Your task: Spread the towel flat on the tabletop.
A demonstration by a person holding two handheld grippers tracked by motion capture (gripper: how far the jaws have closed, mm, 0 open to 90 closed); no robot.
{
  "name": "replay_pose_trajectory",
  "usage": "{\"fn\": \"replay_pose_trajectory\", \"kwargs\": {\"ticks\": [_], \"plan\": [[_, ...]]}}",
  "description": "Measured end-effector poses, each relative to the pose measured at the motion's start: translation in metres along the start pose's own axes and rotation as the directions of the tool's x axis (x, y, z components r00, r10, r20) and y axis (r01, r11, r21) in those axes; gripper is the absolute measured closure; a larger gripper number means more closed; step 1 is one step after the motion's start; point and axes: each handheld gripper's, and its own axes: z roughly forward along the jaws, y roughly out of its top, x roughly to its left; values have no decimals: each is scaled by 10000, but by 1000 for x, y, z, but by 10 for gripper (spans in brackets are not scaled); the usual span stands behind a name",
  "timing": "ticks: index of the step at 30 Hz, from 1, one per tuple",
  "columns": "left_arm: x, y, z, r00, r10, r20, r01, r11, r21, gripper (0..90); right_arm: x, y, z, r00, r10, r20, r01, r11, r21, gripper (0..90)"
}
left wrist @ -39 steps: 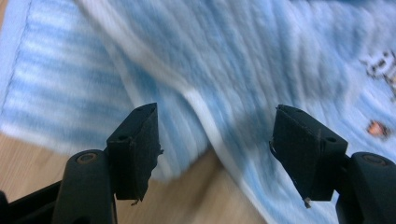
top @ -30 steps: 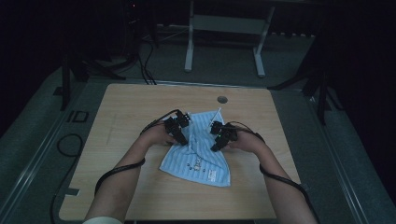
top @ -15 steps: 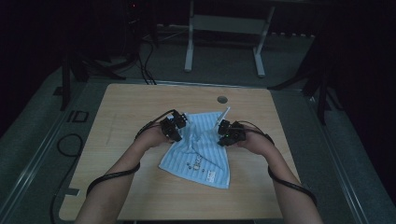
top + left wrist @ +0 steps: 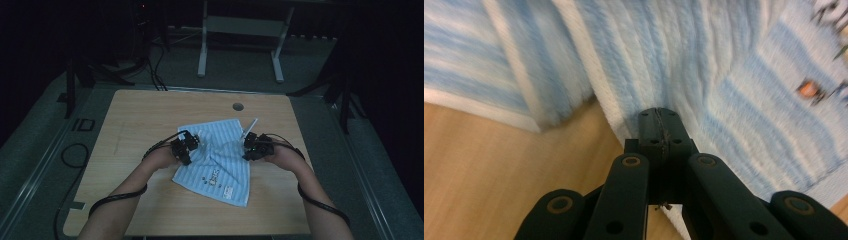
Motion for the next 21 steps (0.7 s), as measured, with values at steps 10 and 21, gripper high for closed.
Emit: {"fn": "replay_pose_trajectory", "kwargs": {"ticks": [10, 21], "plan": [[-9, -22, -3, 9992, -384, -97, 381, 9988, -293, 899, 10, -38, 2, 9983, 586, -54, -585, 9981, 206, 865], [-27, -42, -6, 9990, -355, 284, 368, 9983, -456, 897, 23, -68, 25, 9938, 1032, -422, -1014, 9939, 440, 863]]}}
